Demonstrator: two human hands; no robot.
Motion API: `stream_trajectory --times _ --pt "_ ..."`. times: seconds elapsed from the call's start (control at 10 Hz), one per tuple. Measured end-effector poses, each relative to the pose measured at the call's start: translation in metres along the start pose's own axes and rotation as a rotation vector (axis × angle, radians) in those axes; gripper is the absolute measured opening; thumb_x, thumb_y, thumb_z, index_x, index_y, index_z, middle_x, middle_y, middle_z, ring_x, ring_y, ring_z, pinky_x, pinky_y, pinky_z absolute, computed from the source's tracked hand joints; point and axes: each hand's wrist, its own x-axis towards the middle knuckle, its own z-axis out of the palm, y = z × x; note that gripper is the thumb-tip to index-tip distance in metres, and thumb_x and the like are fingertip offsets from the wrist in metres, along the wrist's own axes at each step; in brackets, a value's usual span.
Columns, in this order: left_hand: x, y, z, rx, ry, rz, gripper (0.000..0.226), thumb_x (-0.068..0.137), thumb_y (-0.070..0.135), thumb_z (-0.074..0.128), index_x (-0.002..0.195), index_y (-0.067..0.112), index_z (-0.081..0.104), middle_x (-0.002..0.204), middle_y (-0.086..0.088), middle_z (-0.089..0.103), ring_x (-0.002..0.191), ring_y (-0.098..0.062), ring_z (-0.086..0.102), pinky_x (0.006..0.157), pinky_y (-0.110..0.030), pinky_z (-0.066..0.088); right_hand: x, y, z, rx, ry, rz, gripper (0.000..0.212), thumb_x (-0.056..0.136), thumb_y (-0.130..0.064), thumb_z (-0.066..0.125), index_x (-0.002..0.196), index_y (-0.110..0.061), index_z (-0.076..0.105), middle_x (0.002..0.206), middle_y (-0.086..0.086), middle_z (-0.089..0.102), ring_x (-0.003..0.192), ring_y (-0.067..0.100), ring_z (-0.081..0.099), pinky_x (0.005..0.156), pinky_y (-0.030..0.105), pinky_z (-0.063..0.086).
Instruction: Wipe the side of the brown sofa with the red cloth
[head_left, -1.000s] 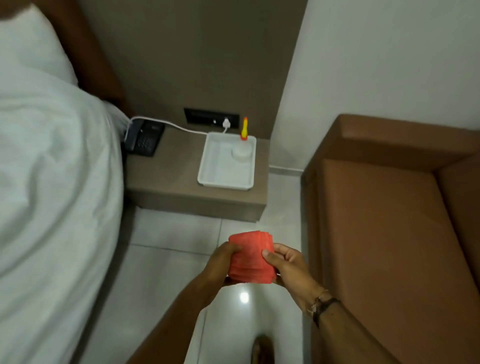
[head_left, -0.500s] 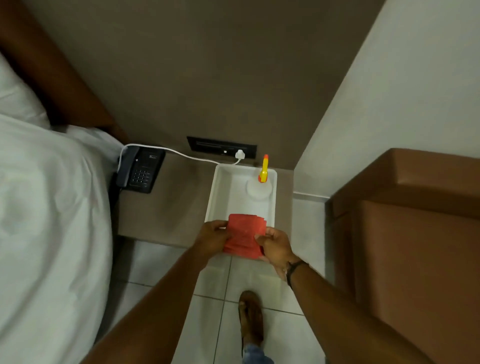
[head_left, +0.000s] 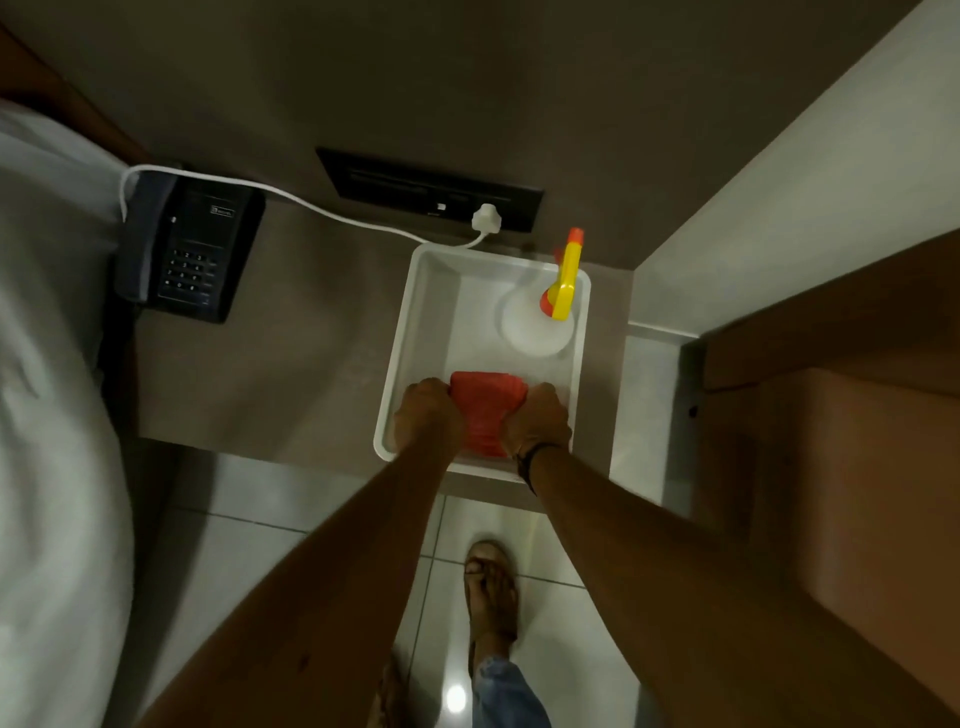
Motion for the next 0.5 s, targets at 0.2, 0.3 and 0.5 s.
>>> stream_trajectory --times 0.2,0.3,0.5 --pt "-0.009 0.003 0.013 0.084 0.158 0.094 0.023 0.104 0.017 0.049 0.125 0.011 0.056 0.121 -0.014 0.064 0.106 -0.038 0.069 0.087 -0.051 0.057 -0.01 -0.007 -0.001 -0.112 0.129 -0.049 0.032 0.105 -0.018 0.05 0.135 -0.008 0.047 0.131 0.017 0.066 0.121 0.041 0.066 0.1 0.051 0.054" --pt "-0.018 0.009 0.002 0.151 0.142 0.116 0.028 0.102 0.011 0.055 0.129 0.012 0.05 0.126 -0.015 0.06 0.107 -0.037 0.069 0.085 -0.05 0.059 -0.019 -0.013 -0.006 -0.122 0.13 -0.056 0.032 0.106 -0.02 0.047 0.136 -0.01 0.047 0.13 0.016 0.068 0.12 0.04 0.067 0.1 0.051 0.055" --pt "-0.078 0.02 -0.071 0.124 0.178 0.369 0.066 0.098 0.018 0.061 0.158 0.016 0.034 0.162 -0.012 0.043 0.146 -0.036 0.046 0.114 -0.051 0.045 -0.099 -0.028 -0.072 0.076 0.267 -0.195 0.032 0.092 -0.04 0.073 0.116 -0.025 0.057 0.108 0.003 0.075 0.103 0.03 0.074 0.086 0.039 0.061"
